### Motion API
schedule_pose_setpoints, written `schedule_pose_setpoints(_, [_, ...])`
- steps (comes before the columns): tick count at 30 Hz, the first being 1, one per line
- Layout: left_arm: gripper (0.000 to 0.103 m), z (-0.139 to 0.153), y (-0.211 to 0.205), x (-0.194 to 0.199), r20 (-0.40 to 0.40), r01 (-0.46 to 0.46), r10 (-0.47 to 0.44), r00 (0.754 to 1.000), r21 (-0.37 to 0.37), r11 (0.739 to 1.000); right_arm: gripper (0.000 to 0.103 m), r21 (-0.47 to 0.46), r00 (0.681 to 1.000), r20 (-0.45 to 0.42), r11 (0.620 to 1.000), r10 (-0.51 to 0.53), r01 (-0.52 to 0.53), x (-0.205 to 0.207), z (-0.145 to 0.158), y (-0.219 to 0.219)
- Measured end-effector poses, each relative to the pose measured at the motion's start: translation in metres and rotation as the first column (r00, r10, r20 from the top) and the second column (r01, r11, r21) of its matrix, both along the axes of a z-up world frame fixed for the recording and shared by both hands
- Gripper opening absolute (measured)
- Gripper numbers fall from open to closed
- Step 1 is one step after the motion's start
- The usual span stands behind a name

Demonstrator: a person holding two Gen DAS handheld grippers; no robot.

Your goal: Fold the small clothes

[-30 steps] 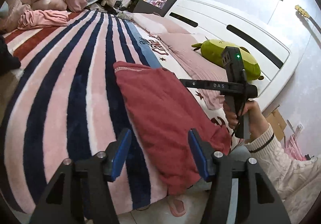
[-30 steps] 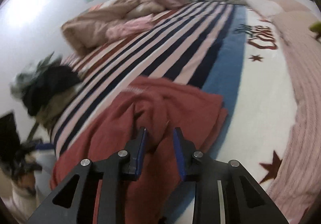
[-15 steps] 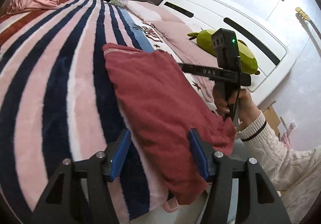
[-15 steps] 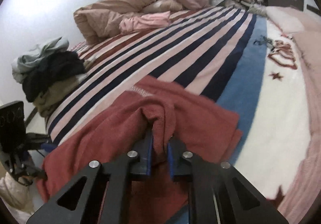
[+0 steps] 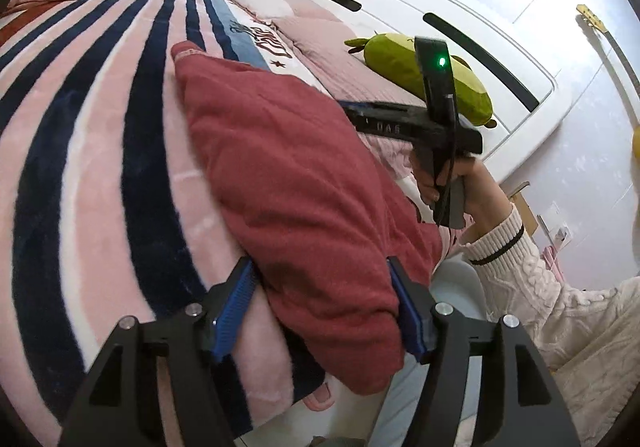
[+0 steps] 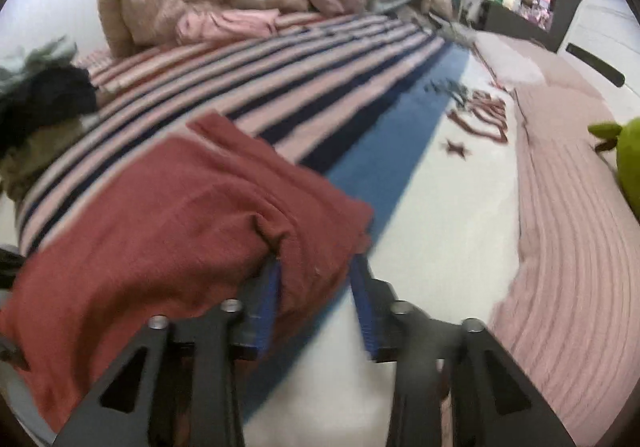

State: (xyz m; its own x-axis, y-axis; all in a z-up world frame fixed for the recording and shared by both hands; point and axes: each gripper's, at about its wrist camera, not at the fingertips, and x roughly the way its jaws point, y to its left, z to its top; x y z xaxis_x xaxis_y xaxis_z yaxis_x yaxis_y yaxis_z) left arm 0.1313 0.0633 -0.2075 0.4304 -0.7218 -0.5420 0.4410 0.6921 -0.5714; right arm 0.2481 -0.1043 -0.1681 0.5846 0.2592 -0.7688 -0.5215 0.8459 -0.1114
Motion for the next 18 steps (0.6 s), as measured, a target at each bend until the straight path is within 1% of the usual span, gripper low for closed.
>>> schedule_pose_setpoints(2, [0.061, 0.008, 0.004, -0.002, 0.017, -0.005, 0.005, 1.0, 0.01, 1.0, 0.031, 0.059, 1.0, -0.009, 0.998, -0.009, 0.009, -0.008, 0.009, -0.009])
schedule_pose_setpoints(4, [0.061, 0.019, 0.012, 0.0, 0.03, -0.021, 0.021, 0.999, 0.001, 1.0, 0.038, 0.142, 0.999, -0.019, 0.989, -0.027, 0.029, -0.019, 0.023, -0.023])
schedule_pose_setpoints(5, [0.061, 0.021, 0.017, 0.001, 0.032, -0.031, 0.031, 0.999, -0.001, 1.0, 0.047, 0.179, 0.999, -0.029, 0.983, -0.032, 0.037, -0.024, 0.028, -0.029])
schedule_pose_setpoints(6, [0.061, 0.024, 0.021, 0.004, 0.031, -0.044, 0.044, 0.999, 0.001, 0.999, 0.059, 0.224, 0.998, -0.048, 0.974, -0.032, 0.042, -0.028, 0.032, -0.034])
schedule_pose_setpoints(8, [0.061, 0.03, 0.027, 0.013, 0.032, -0.062, 0.061, 0.998, 0.022, 0.998, 0.068, 0.322, 0.994, -0.112, 0.946, -0.011, 0.047, -0.035, 0.035, -0.045])
schedule_pose_setpoints(10, [0.061, 0.03, 0.029, 0.023, 0.021, -0.063, 0.062, 0.998, 0.023, 0.998, 0.071, 0.42, 0.978, -0.207, 0.905, 0.026, 0.064, -0.037, 0.028, -0.051])
schedule_pose_setpoints(12, [0.061, 0.024, 0.032, 0.039, -0.027, -0.062, 0.062, 0.998, -0.016, 0.998, 0.071, 0.487, 0.945, -0.319, 0.868, 0.068, 0.102, -0.036, 0.009, -0.053])
schedule_pose_setpoints(13, [0.061, 0.019, 0.033, 0.049, -0.063, -0.068, 0.066, 0.996, -0.036, 0.997, 0.071, 0.502, 0.93, -0.359, 0.857, 0.083, 0.117, -0.034, -0.001, -0.052])
schedule_pose_setpoints(14, [0.061, 0.014, 0.033, 0.056, -0.085, -0.073, 0.069, 0.994, -0.042, 0.996, 0.071, 0.511, 0.915, -0.391, 0.85, 0.096, 0.129, -0.034, -0.012, -0.05])
schedule_pose_setpoints(16, [0.061, 0.005, 0.029, 0.07, -0.128, -0.085, 0.079, 0.989, -0.042, 0.996, 0.071, 0.517, 0.897, -0.428, 0.844, 0.111, 0.143, -0.033, -0.027, -0.046])
schedule_pose_setpoints(17, [0.06, 0.001, 0.027, 0.078, -0.149, -0.088, 0.081, 0.986, -0.044, 0.995, 0.072, 0.531, 0.886, -0.447, 0.834, 0.123, 0.152, -0.033, -0.034, -0.043])
schedule_pose_setpoints(18, [0.058, -0.004, 0.024, 0.083, -0.168, -0.088, 0.078, 0.983, -0.054, 0.995, 0.069, 0.55, 0.881, -0.454, 0.82, 0.135, 0.157, -0.032, -0.04, -0.041])
